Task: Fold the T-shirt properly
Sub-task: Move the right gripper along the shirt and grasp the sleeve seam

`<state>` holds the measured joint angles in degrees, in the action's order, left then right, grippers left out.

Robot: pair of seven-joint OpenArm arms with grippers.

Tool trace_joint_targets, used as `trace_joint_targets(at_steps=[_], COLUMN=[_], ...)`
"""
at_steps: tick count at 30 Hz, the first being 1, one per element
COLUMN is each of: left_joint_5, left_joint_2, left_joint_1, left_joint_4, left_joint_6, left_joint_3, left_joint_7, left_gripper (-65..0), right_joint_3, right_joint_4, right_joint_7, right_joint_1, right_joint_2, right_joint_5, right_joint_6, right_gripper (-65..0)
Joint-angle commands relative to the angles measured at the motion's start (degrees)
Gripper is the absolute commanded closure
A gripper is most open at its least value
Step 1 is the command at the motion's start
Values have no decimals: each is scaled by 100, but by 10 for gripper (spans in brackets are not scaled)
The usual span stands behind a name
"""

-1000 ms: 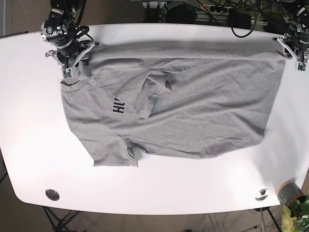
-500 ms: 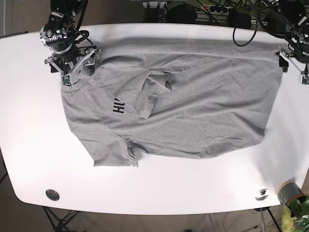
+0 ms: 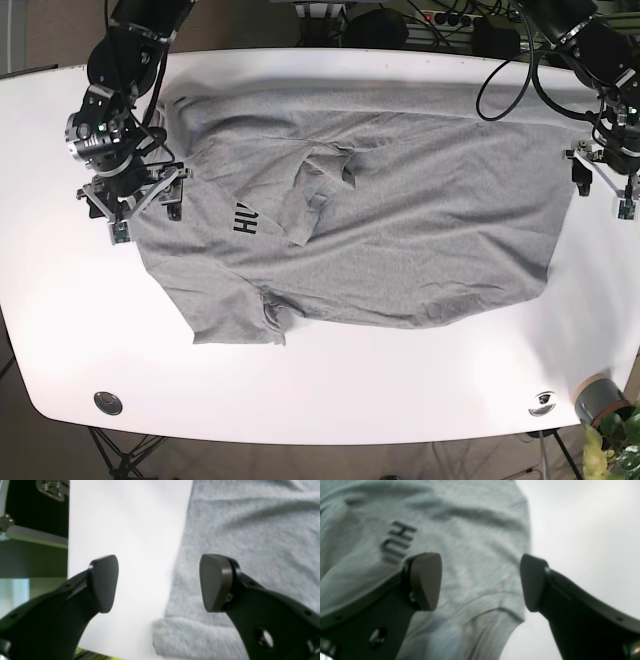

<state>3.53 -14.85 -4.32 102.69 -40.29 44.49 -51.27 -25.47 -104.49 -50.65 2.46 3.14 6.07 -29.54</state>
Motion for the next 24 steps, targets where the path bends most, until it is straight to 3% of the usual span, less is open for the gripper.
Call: trace_joint_targets(at_steps=[1, 12, 20, 24], left_joint_5=[100, 91, 91, 91], left_joint_2=[-102, -102, -102, -102], left_joint_1=[164, 392, 392, 392], left_joint_4=[109, 109, 91, 91], left_joint_6=[29, 29, 29, 29], left_joint_3=[-49, -75, -75, -75], left_joint_7=[120, 120, 120, 120], left_gripper=[-458, -458, -458, -458], right_joint_3=[-24, -24, -24, -15], right_joint_4=[308, 2286, 4229, 5011], right_joint_7=[120, 252, 1008, 1474], right_joint_1=[-373, -1736, -2615, -2844], right_joint_2=[139, 763, 1071, 1080], right_joint_5=[31, 40, 40, 40], right_joint_6=[22, 13, -13, -13], right_gripper=[-468, -466, -466, -466])
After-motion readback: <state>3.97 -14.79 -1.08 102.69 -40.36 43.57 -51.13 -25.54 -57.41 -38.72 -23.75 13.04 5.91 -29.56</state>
